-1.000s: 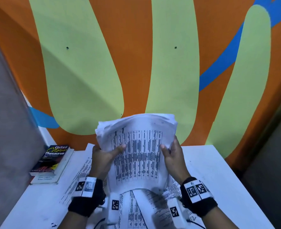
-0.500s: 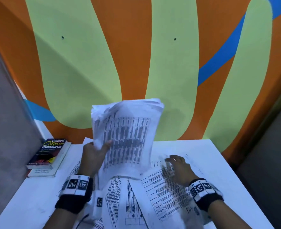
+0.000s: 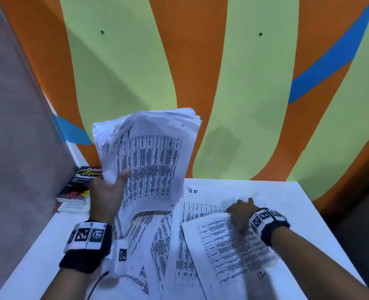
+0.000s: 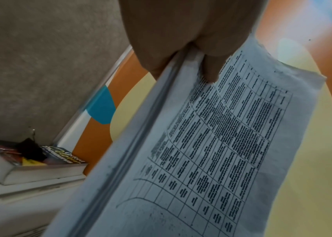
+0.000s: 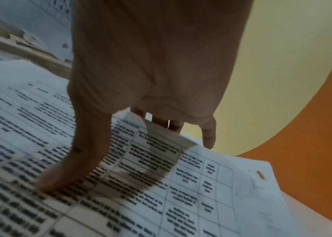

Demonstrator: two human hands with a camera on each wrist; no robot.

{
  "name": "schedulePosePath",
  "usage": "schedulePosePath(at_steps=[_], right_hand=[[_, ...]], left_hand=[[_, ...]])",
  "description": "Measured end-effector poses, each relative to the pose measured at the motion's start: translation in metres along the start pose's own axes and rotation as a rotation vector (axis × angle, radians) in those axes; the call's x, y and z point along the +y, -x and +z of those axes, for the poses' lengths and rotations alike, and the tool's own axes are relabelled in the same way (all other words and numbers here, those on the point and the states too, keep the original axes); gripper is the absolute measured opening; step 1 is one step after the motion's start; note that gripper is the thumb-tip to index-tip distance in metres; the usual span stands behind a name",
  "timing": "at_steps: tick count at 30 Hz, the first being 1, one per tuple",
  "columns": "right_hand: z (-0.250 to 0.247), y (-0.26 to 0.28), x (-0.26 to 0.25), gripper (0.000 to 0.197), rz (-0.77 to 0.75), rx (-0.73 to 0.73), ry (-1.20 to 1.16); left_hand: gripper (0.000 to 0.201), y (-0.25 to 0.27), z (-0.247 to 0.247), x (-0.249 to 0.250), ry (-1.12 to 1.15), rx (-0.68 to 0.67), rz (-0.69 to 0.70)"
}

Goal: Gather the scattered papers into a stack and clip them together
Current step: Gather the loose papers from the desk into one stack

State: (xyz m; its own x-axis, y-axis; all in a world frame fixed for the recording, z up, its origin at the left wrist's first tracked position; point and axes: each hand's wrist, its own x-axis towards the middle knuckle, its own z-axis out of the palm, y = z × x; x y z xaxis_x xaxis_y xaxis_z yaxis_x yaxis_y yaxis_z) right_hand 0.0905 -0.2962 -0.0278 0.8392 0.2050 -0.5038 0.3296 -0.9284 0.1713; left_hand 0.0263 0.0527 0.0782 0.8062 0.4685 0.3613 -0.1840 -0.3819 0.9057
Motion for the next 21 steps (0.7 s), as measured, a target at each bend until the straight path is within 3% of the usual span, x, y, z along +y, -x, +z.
schedulePosePath(at_steps=[2, 6, 8, 11, 14, 17, 19, 21], right_hand=[[-0.011, 0.008, 0.004, 0.041, 0.000, 0.061, -0.082], [-0.051, 0.040, 0.032, 0.046, 0.076, 0.301, -0.468], [-0.063, 0.053, 0.051, 0.035, 0.149, 0.371, -0.659], [-0.052, 0.060, 0.062, 0.045, 0.209, 0.497, -1.076], [-0.014, 0.064, 0.025, 0.022, 0.277, 0.442, -1.481], [0.029, 0.045, -0.019, 0.037, 0.485, 0.410, -1.470], [0.035, 0.034, -0.043, 0.041, 0.579, 0.364, -1.243], [0.034, 0.029, -0.060, 0.066, 0.650, 0.226, -1.050]], left_hand=[[0.051, 0.002, -0.002, 0.002, -0.012, 0.037, 0.013], [0.049, 0.002, -0.005, 0.003, 0.011, 0.091, 0.004], [0.050, 0.002, -0.005, 0.003, 0.019, 0.096, 0.002], [0.046, 0.000, -0.005, -0.001, 0.020, 0.099, -0.018], [0.043, -0.003, -0.008, -0.007, 0.018, 0.121, -0.032], [0.050, -0.004, -0.011, -0.008, 0.006, 0.130, -0.042], [0.048, -0.005, -0.015, -0.008, 0.013, 0.145, -0.046], [0.040, -0.006, -0.018, -0.009, 0.026, 0.164, -0.039]])
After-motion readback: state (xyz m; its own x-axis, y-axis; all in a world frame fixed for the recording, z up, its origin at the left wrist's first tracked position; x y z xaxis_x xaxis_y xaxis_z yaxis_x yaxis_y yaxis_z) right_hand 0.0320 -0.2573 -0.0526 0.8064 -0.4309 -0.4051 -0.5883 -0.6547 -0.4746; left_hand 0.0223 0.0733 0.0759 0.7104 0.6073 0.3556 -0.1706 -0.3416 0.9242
